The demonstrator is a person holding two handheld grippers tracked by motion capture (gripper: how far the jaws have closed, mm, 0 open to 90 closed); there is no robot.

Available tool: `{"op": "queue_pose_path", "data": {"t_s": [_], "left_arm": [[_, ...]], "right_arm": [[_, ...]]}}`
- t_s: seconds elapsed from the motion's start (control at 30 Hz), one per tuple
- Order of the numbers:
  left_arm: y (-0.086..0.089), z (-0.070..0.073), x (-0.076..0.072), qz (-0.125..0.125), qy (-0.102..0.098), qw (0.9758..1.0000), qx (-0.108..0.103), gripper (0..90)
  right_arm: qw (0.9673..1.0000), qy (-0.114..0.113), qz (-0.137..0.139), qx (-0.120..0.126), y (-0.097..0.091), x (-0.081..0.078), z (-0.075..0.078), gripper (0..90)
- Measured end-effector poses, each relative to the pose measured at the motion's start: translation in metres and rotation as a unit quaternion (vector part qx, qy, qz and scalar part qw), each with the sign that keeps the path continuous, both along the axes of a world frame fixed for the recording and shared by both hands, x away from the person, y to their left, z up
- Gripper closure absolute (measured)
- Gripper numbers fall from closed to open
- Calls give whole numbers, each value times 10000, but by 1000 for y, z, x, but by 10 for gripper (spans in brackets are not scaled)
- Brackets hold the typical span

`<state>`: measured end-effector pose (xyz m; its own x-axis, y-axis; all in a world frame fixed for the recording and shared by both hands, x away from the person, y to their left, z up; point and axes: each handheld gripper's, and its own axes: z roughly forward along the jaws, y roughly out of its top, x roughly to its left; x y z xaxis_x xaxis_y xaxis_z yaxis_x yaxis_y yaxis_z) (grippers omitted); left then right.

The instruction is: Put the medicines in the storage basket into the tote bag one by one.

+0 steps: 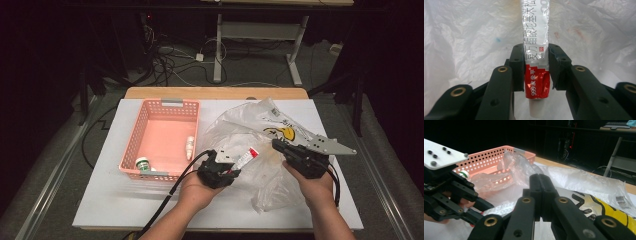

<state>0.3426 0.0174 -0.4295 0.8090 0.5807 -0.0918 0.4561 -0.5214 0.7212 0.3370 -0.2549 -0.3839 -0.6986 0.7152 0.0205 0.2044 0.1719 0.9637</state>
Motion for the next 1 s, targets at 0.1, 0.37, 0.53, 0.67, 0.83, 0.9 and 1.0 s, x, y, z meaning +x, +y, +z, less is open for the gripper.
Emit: {"op": "queue_pose_path", "data": {"t_s": [0.1,0.37,0.53,0.67,0.83,0.9,1.0], "left_arm": [[-7,0,5,0,1,10000,6,667],[-23,-4,18,87,5,9999,123,667],[-29,-8,27,187,3,9997,166,667],[-35,-12,34,282,10,9994,177,667],[-42,-15,41,325,30,9994,123,666],[-46,-16,44,325,18,9994,138,666],[-51,-16,48,352,-13,9993,120,666]], "right_arm": [[10000,17,5,4,0,0,0,900],[10000,6,16,28,1,1,0,900],[10000,7,21,40,1,1,0,900],[10000,16,11,40,0,2,-1,900],[10000,11,8,43,-1,3,-1,900],[10000,24,0,53,-1,3,-1,900],[10000,27,1,59,-1,3,-1,900]]}}
